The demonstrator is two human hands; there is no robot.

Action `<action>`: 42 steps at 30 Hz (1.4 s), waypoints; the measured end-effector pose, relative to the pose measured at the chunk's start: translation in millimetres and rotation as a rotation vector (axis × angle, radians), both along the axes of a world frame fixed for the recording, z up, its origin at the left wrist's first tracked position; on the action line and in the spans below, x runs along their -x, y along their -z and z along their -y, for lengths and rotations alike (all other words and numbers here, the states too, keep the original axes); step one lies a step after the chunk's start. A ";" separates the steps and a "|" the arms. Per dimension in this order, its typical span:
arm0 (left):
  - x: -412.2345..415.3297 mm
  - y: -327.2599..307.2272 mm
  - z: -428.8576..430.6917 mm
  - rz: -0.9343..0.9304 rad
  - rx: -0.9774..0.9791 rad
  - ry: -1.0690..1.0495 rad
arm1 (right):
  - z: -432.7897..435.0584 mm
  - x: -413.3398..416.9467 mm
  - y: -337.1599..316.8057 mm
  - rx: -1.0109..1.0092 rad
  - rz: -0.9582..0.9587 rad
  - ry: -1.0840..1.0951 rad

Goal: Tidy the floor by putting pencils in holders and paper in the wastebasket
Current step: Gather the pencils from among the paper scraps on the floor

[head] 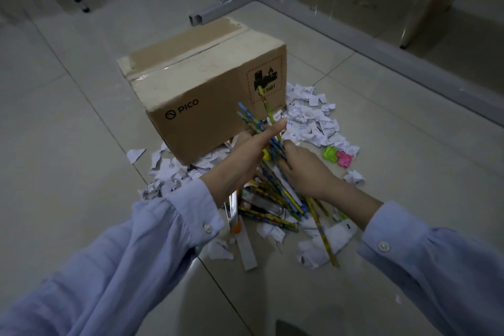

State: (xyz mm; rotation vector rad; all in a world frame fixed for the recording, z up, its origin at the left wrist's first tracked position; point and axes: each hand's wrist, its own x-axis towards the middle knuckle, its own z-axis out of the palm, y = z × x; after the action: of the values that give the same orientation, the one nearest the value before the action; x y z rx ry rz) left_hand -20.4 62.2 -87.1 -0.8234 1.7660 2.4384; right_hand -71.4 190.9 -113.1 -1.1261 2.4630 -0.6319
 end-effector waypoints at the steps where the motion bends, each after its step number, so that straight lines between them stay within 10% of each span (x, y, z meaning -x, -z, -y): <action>1: 1.5 -1.8 -1.6 -0.008 0.022 -0.024 | 0.5 -1.0 0.3 0.000 -0.019 0.001; 30: 27.0 -87.3 40.9 -0.423 0.025 -0.521 | -28.2 16.0 -4.3 0.319 0.038 0.203; 42: -17.3 -18.5 12.7 0.006 0.411 0.182 | -6.0 31.1 -50.4 0.681 0.465 0.551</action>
State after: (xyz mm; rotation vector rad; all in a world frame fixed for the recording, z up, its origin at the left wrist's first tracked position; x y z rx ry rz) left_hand -3.1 49.5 -68.5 -0.6495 2.2666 1.9902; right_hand -102.6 196.9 -62.7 -0.3679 2.1641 -1.7615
